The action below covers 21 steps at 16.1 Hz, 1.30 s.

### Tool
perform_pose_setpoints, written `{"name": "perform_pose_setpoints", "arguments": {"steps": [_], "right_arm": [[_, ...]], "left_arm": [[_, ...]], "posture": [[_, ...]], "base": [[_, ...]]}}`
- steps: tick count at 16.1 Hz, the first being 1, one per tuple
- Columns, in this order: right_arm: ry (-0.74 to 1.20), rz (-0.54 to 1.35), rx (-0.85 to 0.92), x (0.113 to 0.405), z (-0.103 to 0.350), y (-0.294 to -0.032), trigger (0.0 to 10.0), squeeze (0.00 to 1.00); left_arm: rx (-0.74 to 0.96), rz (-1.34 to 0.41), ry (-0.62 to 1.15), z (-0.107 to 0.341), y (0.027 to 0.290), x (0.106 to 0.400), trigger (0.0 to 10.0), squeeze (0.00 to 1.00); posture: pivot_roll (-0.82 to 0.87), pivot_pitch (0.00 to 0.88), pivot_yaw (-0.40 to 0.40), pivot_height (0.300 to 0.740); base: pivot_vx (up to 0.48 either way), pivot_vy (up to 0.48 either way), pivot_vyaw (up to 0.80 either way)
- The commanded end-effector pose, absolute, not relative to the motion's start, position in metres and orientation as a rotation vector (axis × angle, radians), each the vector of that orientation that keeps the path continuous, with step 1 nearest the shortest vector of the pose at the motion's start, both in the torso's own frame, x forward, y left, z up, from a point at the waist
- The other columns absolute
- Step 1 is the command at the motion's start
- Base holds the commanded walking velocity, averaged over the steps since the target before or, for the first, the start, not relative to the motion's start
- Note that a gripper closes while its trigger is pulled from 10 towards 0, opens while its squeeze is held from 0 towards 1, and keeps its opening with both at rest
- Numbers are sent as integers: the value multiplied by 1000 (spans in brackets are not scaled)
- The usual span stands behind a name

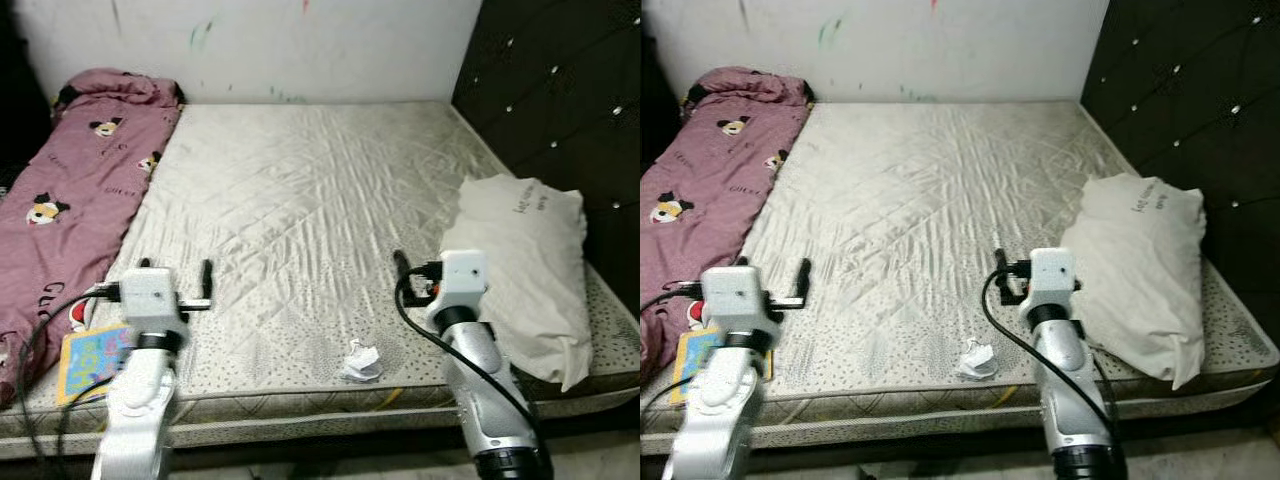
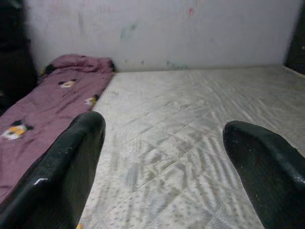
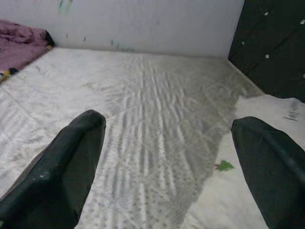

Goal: Clean up the room

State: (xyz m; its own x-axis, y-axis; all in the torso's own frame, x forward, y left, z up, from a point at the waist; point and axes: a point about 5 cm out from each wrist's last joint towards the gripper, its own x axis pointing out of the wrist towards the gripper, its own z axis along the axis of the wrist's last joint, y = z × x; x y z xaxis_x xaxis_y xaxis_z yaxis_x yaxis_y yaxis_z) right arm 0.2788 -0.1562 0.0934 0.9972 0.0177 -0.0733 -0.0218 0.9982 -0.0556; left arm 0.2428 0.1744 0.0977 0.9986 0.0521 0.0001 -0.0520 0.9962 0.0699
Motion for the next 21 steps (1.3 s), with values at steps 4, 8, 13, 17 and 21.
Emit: {"name": "perform_pose_setpoints", "arguments": {"steps": [4,8,13,17,21], "right_arm": [[65,21,-43,279,97,-155,10000,0],[71,27,-13,280,99,-151,10000,0],[78,31,10,279,99,-152,10000,0],[81,39,-56,278,98,-149,10000,0],[121,47,-44,279,92,-150,10000,0]], "left_arm": [[71,41,13,100,164,248,10000,0],[97,2,24,101,158,248,10000,0],[56,-2,34,100,157,249,10000,0],[5,9,44,99,160,248,10000,0],[37,31,16,101,163,252,10000,0]], "posture": [[55,0,-10,740],[55,0,-14,740],[49,0,-18,740],[50,0,-19,740],[51,0,-22,740]], "base": [[0,0,0],[0,0,0],[0,96,0],[0,480,0],[0,480,0]]}}
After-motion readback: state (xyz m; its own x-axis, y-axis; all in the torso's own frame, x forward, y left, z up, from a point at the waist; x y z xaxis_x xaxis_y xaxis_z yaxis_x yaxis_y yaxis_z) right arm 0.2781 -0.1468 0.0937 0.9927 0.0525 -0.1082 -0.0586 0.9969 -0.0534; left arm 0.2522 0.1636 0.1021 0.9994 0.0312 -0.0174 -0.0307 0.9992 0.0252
